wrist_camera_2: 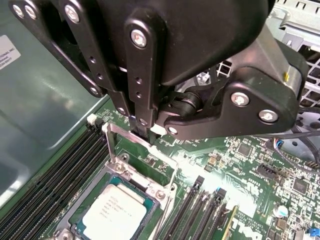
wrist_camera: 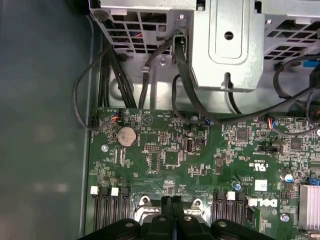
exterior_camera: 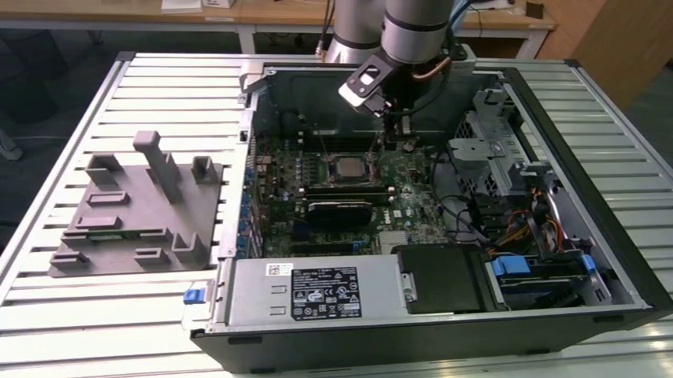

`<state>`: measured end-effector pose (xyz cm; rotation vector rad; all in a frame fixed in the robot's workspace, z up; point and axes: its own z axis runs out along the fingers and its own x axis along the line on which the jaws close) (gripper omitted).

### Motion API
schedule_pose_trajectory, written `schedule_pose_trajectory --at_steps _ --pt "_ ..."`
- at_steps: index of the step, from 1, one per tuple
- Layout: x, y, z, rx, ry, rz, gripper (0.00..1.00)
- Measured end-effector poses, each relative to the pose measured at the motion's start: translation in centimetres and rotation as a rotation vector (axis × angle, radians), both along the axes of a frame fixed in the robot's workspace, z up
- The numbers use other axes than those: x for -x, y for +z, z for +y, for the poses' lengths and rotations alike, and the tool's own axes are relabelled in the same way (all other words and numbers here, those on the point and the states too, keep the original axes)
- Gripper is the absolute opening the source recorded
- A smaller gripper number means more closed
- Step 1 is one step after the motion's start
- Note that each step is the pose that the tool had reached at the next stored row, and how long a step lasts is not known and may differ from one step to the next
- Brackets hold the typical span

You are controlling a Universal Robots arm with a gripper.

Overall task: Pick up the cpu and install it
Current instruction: 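Close the cpu cover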

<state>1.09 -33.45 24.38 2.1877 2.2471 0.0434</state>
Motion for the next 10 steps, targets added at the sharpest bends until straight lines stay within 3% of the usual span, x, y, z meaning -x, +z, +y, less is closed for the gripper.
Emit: schedule_pose_trajectory --at_steps 10 --pt "0.99 -0.11 0.00 -0.0001 0.000 0.0000 0.11"
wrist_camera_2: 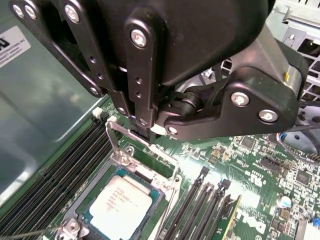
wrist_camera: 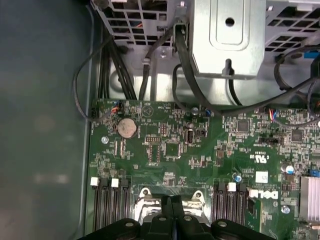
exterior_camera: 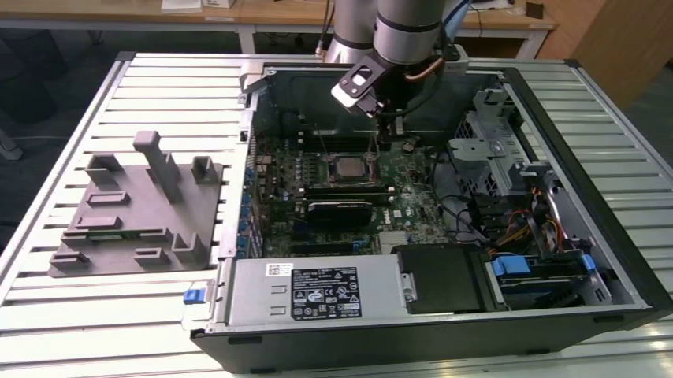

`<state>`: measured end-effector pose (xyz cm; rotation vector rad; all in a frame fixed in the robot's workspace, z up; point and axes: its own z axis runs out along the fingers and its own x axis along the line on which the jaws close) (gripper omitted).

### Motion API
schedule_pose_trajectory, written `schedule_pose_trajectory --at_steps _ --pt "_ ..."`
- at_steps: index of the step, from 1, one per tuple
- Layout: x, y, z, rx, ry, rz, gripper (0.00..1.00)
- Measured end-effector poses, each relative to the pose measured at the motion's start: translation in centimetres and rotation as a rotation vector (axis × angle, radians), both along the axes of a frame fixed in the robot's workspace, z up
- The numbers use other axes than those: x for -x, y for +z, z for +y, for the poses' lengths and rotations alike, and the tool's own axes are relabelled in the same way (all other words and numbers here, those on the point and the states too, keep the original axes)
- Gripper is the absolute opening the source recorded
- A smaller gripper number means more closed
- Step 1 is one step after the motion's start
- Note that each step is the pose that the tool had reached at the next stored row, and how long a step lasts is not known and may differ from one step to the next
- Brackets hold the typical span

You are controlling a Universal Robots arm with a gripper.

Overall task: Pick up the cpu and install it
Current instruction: 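Close the cpu cover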

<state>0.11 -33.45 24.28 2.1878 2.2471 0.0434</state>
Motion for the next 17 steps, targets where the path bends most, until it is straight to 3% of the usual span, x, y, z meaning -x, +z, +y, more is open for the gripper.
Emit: schedule_pose_trajectory --at_steps 7,17 --pt "1.2 -0.05 0.00 -0.0001 0.000 0.0000 0.11" --pt "4.0 -0.57 -0.10 0.0002 0.003 0.0001 0.11"
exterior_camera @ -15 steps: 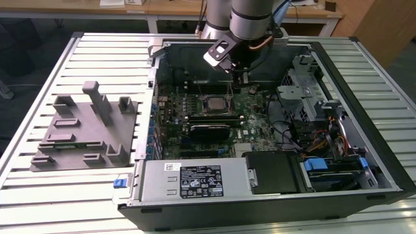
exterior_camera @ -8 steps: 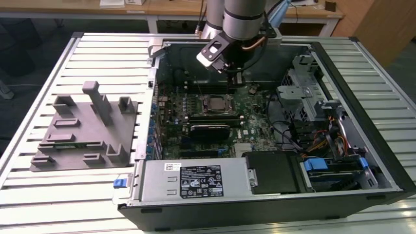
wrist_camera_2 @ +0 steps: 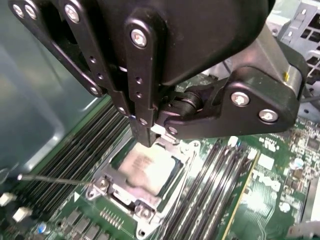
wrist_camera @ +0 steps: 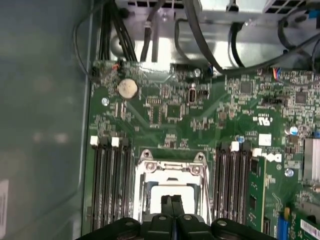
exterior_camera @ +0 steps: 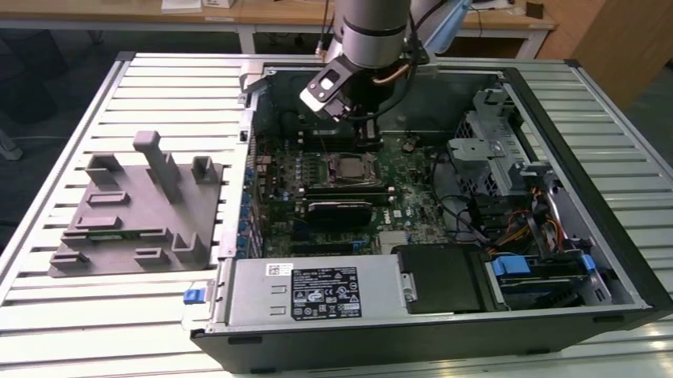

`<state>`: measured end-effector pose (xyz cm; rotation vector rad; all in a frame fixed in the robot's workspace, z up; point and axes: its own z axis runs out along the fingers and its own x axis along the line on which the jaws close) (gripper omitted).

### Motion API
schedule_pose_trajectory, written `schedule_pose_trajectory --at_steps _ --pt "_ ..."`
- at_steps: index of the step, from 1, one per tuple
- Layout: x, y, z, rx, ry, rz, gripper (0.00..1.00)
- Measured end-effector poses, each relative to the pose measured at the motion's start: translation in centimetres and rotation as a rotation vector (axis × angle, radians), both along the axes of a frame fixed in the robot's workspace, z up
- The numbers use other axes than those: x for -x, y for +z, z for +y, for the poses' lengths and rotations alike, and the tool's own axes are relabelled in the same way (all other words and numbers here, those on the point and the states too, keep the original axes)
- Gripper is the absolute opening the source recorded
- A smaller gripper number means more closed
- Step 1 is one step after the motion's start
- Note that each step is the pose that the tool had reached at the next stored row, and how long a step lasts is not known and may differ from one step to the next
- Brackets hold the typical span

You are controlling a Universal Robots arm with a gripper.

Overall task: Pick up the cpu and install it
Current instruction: 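Close the cpu cover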

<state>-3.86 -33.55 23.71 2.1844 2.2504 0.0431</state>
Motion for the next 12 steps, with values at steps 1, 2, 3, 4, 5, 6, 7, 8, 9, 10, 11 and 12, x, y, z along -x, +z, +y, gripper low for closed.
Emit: schedule_pose_trajectory --at_steps 1,2,3,4,5,6,7,8,9,10,11,12 --pt "0.14 -0.07 -0.08 0.0000 0.000 0.0000 0.11" --pt "0.27 -0.16 -0.19 -0.0003 0.001 -0.0001 0.11" --pt "0.40 -0.23 -0.31 -0.0003 0.002 -0.0001 0.11" --pt "0.48 -0.29 -0.43 -0.0002 0.003 -0.0001 0.11" --pt "0.55 -0.35 -0.46 -0.0004 0.004 -0.0003 0.11" --pt "0.62 -0.39 -0.48 -0.0004 0.004 -0.0002 0.11" --pt "0.69 -0.41 -0.49 -0.0005 0.005 -0.0002 0.11" --pt "0.75 -0.43 -0.52 -0.0005 0.005 -0.0001 0.11" --pt "0.77 -0.45 -0.54 -0.0006 0.006 -0.0001 0.11" --pt "0.83 -0.46 -0.55 -0.0007 0.006 -0.0002 0.11" --pt "0.85 -0.47 -0.56 -0.0007 0.007 -0.0001 0.11" --pt "0.87 -0.49 -0.57 -0.0007 0.007 -0.0002 0.11"
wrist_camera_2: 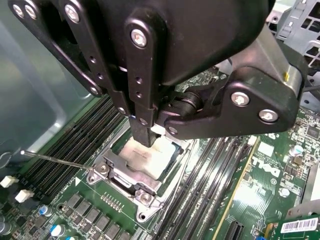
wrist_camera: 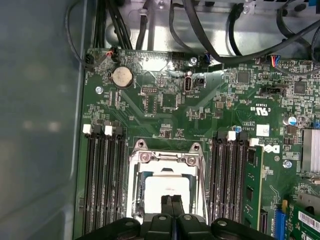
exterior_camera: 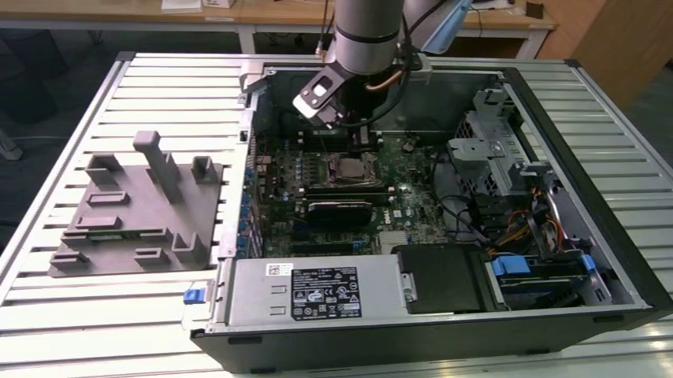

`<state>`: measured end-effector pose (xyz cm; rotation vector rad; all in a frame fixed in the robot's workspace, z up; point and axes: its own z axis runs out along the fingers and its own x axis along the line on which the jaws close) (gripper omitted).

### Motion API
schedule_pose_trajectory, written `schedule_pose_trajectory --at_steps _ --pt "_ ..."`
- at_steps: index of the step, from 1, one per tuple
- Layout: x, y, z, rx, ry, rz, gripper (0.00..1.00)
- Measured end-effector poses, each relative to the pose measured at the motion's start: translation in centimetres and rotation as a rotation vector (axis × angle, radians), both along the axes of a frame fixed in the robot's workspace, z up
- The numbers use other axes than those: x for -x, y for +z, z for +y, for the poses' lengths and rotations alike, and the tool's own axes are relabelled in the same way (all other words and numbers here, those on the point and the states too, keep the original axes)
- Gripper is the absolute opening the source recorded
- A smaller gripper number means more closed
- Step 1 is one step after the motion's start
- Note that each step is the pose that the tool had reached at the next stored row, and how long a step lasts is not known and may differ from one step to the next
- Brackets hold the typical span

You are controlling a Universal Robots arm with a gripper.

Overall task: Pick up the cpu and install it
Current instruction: 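Close the cpu cover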

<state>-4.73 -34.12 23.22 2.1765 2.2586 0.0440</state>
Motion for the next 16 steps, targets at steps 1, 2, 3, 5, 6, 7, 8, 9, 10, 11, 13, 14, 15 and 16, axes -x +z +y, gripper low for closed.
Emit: schedule_pose_trajectory --at_steps 1,2,3,5,6,7,8,9,10,11,13,14,15,16 --pt "0.0 -0.02 -0.01 0.0001 0.000 0.0000 0.11" --pt "0.0 -0.03 -0.02 0.0002 0.001 0.0001 0.11" --pt "0.1 -0.04 -0.02 0.0002 0.001 0.0001 0.11" --pt "0.1 -0.08 -0.02 0.0001 0.001 0.0001 0.11" --pt "0.2 -0.10 -0.02 0.0001 0.001 0.0001 0.11" --pt "0.3 -0.13 -0.02 0.0001 0.002 0.0001 0.11" --pt "0.3 -0.18 -0.02 0.0000 0.003 0.0002 0.11" --pt "0.5 -0.25 -0.02 0.0000 0.005 0.0002 0.11" --pt "0.6 -0.34 -0.01 -0.0001 0.007 0.0001 0.11" --pt "0.8 -0.46 -0.02 -0.0001 0.009 0.0001 0.11" --pt "1.1 -0.69 -0.02 0.0000 0.013 0.0002 0.11" --pt "1.2 -0.78 -0.02 0.0000 0.014 0.0002 0.11" --pt "1.4 -0.85 -0.02 0.0000 0.014 0.0003 0.11" --pt "1.6 -0.92 -0.03 0.0001 0.015 0.0003 0.11"
